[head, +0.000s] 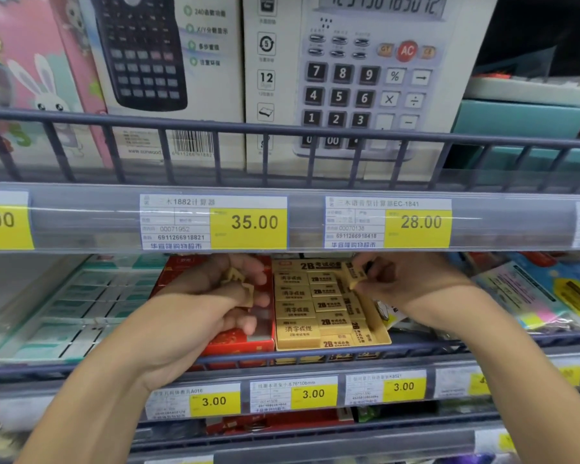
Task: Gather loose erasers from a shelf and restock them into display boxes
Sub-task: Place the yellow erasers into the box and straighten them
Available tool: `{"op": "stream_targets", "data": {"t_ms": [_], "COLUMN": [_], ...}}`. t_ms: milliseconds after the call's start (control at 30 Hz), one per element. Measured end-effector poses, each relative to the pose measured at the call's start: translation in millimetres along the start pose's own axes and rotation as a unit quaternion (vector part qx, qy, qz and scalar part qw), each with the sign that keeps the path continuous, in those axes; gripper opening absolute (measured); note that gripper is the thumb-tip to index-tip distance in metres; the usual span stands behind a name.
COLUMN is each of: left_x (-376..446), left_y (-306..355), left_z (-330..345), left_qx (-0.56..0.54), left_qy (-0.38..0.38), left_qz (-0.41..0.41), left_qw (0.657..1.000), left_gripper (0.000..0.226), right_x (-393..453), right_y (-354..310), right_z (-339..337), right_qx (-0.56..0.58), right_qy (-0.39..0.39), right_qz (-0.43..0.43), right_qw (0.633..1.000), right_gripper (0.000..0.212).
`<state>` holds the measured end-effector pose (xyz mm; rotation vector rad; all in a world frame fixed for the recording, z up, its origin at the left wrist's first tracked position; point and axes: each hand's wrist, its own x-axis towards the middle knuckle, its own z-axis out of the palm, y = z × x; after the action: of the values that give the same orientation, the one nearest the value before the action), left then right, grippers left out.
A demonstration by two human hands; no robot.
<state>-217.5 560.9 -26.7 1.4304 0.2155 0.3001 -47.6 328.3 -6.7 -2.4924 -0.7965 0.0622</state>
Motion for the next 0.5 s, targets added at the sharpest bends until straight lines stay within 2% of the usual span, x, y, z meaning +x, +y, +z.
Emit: {"op": "stream_targets", "data": {"t_ms": [133, 267, 367, 500], "left_x": [-6.2, -10.0, -9.6, -7.9], "left_y": [4.0, 8.8, 8.4, 7.2], "left_z": [1.8, 4.6, 4.6, 4.1], "left_qx": [-0.035, -0.031, -0.025, -0.004], "left_qy": [-0.017, -0.033, -0.038, -0.053], "left_qz": [0.0, -0.005, -0.01, -0.002], "left_qw": [0.999, 0.999, 0.999, 0.999], "left_gripper": [0.021, 0.041, 0.044, 0.046], "right_x": [5.1, 7.9, 8.5, 8.7], "right_y": [-6.8, -8.9, -6.1, -2.9], "right_z": [6.0, 8.6, 9.4, 10.3], "right_qx": [-0.07, -0.089, -0.059, -0.037], "right_qy": [-0.019, -0.02, -0.023, -0.024], "right_qz": [-0.008, -0.01, -0.01, -0.024], "right_qw": [0.997, 0.996, 0.998, 0.999], "right_gripper": [0.014, 0.021, 0.016, 0.028]}}
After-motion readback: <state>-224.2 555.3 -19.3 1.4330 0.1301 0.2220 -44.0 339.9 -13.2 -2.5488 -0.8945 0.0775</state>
